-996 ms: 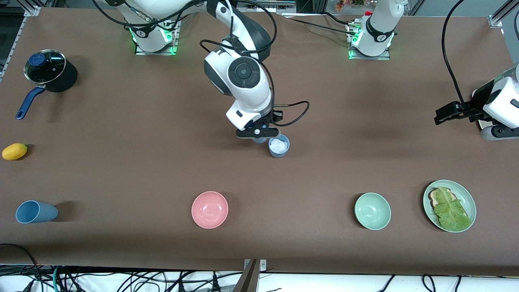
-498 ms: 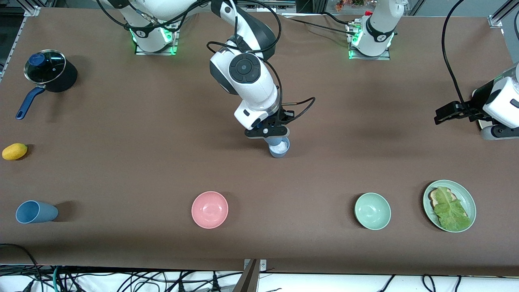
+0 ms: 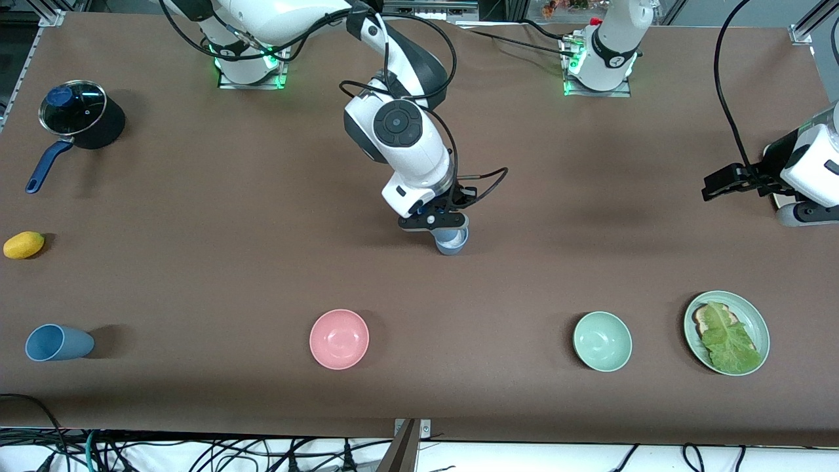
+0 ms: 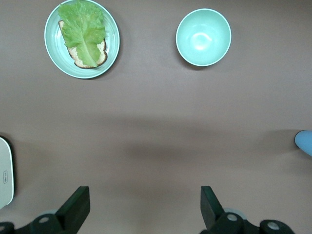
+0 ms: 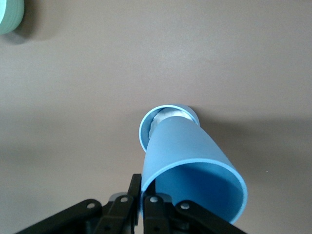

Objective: Stack blue cups with both arms
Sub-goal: 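Lower the blue cup onto the small cup and open the right gripper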

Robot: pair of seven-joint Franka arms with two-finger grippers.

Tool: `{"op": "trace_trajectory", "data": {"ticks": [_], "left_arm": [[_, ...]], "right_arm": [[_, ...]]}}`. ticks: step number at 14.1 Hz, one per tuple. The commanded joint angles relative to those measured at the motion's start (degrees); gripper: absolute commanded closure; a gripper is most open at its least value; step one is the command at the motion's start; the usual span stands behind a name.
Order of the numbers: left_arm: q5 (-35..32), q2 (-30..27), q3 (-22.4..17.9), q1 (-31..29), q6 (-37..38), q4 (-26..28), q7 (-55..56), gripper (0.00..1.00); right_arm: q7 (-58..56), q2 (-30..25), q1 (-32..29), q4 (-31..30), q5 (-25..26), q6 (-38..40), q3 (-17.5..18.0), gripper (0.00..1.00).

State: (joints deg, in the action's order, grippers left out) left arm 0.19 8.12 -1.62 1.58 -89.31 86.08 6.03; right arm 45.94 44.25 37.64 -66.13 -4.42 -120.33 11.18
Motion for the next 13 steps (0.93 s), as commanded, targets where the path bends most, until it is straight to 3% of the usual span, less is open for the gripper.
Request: {"op": "trace_trajectory", "data": {"ticks": [1,13], "left_arm": [[0.95,-1.08,-0.32,0.00,0.89,0.58,-1.10,0.00],[0.95,-1.09,-0.32,0.00,0.90,0.58,-1.10,0.00]], "right_arm": [[0.38,1.45,0.50,2.41,-1.12,0.10,-0.10,1.00],[0.20,2.51,0.33,2.41,-2.70,-2.36,0.60,1.00]]}}
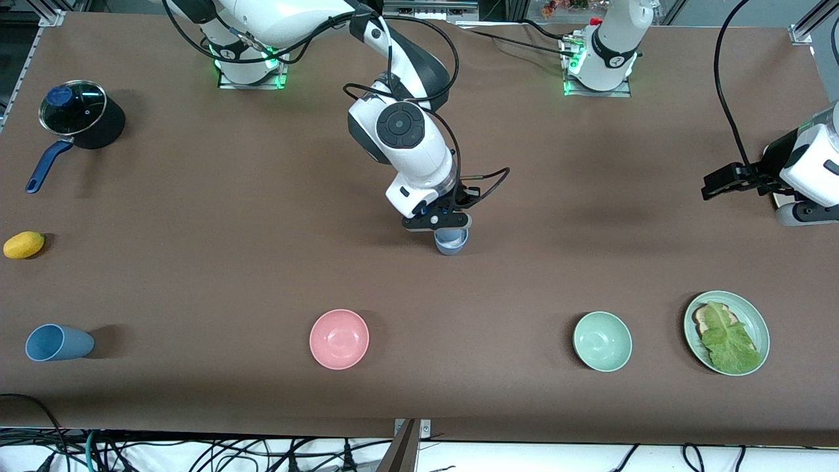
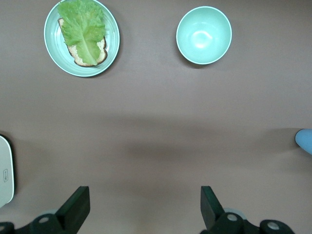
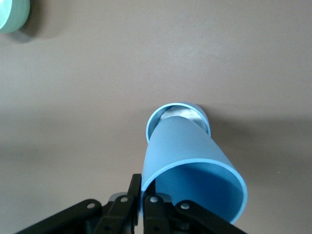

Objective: Stack blue cups with both arms
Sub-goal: 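Lower the blue cup onto the small cup and open the right gripper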

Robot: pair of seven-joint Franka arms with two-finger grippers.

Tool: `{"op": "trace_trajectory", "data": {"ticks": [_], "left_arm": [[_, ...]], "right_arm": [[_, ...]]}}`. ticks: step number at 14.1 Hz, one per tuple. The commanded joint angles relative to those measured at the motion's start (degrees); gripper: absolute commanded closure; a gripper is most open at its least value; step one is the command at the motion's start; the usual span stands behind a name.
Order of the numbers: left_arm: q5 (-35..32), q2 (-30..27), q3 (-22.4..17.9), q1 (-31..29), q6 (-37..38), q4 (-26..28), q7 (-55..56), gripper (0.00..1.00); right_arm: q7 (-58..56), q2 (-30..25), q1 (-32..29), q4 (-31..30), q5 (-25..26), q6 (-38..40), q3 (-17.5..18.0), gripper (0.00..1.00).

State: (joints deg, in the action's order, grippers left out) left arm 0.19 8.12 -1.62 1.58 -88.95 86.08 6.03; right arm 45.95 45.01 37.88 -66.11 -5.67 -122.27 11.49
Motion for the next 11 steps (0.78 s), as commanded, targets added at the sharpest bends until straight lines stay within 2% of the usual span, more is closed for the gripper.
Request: {"op": "trace_trajectory", "data": {"ticks": [1,11], "left_arm": [[0.95,-1.08,-0.32,0.09,0.54,0.58,-1.02,0.00],[0.95,-1.08,-0.32,0.00,0.62,0.58,-1.10,0.00]], "right_arm": [[0.28,1.84,0.09,2.39,-1.36,-0.69,0.29,1.00],[-0.07,2.36,-0.18,2.04,-1.18,0.10,0.20,1.00]]}}
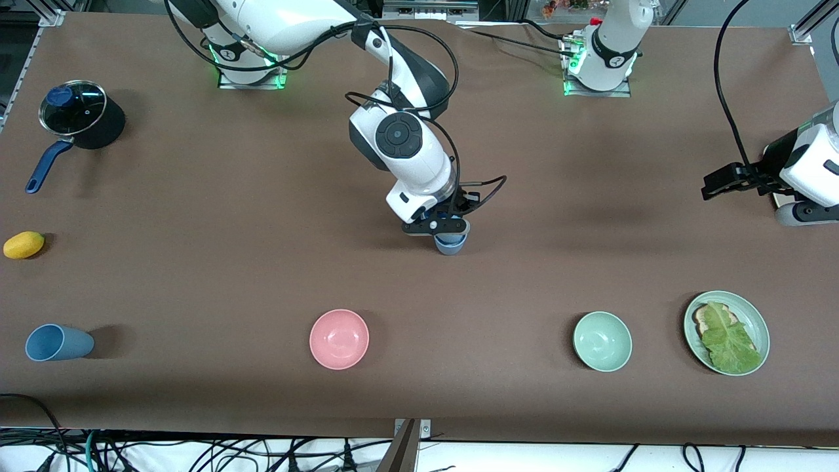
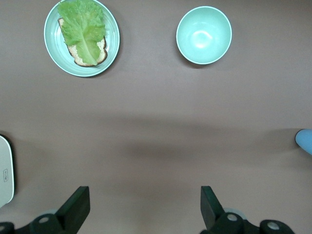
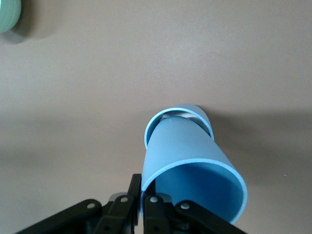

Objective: Stack blue cups with both arms
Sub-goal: 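Lower the blue cup onto the small cup and open the right gripper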

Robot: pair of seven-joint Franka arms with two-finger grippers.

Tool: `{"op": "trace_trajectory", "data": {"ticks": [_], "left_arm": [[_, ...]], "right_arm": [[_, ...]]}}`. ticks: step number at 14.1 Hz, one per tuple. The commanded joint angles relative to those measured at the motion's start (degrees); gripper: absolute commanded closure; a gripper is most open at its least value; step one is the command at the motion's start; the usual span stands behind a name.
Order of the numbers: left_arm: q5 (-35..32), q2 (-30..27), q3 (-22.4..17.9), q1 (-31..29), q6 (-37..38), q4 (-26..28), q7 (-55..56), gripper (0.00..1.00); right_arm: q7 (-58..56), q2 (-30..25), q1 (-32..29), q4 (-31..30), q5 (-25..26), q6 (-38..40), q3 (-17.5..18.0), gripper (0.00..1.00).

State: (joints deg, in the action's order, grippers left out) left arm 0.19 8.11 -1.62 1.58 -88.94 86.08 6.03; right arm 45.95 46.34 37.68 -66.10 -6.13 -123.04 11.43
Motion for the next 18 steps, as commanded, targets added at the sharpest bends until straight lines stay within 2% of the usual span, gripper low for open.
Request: {"op": "trace_trajectory", "data": {"ticks": [1,2,4,6,12,15,18], "left_arm": [[0.95,-1.08,-0.31,0.09,0.61,0.58,-1.02,0.00],[0.95,-1.08,-0.31,0.09,0.61,0.58,-1.10,0.00],[0.95,-1.08,-0.31,0.00,0.61,0.58,-1.10,0.00],[0.95,-1.08,-0.31,0.00,0.61,0.58,-1.10,0.00],[0.95,-1.08,-0.31,0.00,0.61,0.58,-1.10,0.00],[0.95,-1.08,-0.31,0.00,0.61,0.58,-1.10,0.00],[0.95,-1.08,-0.31,0.09,0.61,0.58,-1.02,0.00]], "right_arm": [[-0.07,1.03,-0.07,2.12,-0.81,0.87,0.26,0.90],[-0.07,1.12,-0.07,2.20,-0.81,0.61,0.26,0.57],[-0.16,1.12,0.02,2.21,-0.55,0.26,0.18,0.33],[-0.42,1.12,0.02,2.29,-0.20,-0.01,0.00,0.00],[-3.06,-0.46,-0.68,2.38,-0.28,1.83,-0.44,0.00],[-5.59,-2.56,-2.61,2.29,-0.20,7.97,-0.26,0.00],[-14.62,-5.38,-7.08,2.21,-0.02,17.45,-0.26,0.00]]}}
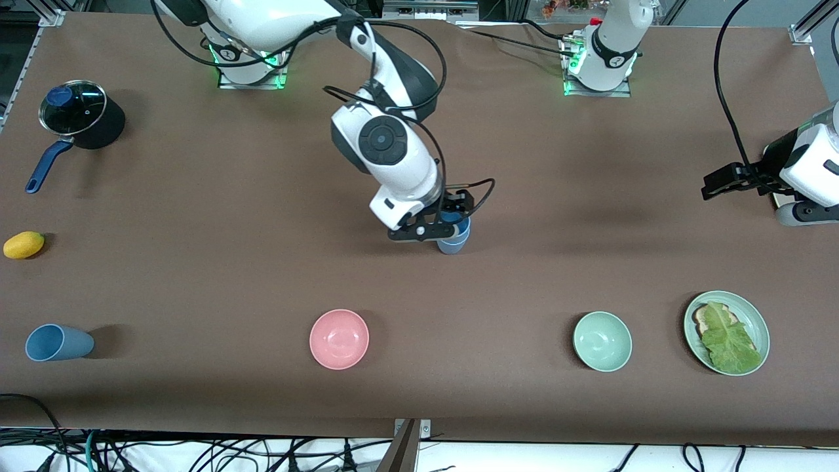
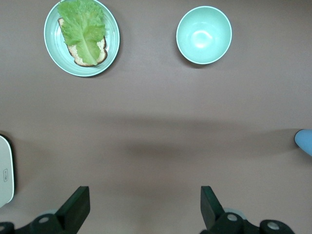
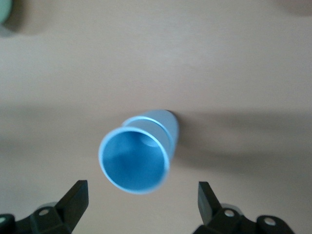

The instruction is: Stack blue cups with both arms

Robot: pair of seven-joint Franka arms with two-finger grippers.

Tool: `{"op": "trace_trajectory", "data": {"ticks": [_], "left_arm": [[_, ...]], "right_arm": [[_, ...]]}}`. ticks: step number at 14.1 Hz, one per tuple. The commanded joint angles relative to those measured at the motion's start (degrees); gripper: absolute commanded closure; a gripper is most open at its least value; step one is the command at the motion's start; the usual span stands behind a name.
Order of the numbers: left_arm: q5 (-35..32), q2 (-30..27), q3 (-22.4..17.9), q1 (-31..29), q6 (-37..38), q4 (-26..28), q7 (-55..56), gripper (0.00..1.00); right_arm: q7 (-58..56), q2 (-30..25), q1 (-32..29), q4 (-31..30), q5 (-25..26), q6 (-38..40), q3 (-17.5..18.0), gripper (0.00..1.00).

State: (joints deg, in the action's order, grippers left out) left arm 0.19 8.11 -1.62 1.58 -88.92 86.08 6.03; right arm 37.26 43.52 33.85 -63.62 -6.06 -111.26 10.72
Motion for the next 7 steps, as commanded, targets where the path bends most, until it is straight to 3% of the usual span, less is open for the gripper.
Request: {"op": "trace_trajectory", "data": {"ticks": [1,3,7], "left_arm": [[0.95,-1.08,-0.32,0.09,0.59,0.58,-1.02,0.00],[0.95,-1.08,-0.32,0.09,0.85,0.58,-1.02,0.00],[1.04,-1.08,-0.32,0.09,0.94,0.58,-1.02,0.00]], "right_arm": [[-9.97,-3.34,-5.35,-0.62,-0.09,8.23,0.36,0.00],[-13.60,-4.31,-8.44,-0.80,0.17,14.81,-2.08,0.00],[-22.04,-7.47,-8.63,-5.61,0.35,19.15,-13.59,0.00]]}}
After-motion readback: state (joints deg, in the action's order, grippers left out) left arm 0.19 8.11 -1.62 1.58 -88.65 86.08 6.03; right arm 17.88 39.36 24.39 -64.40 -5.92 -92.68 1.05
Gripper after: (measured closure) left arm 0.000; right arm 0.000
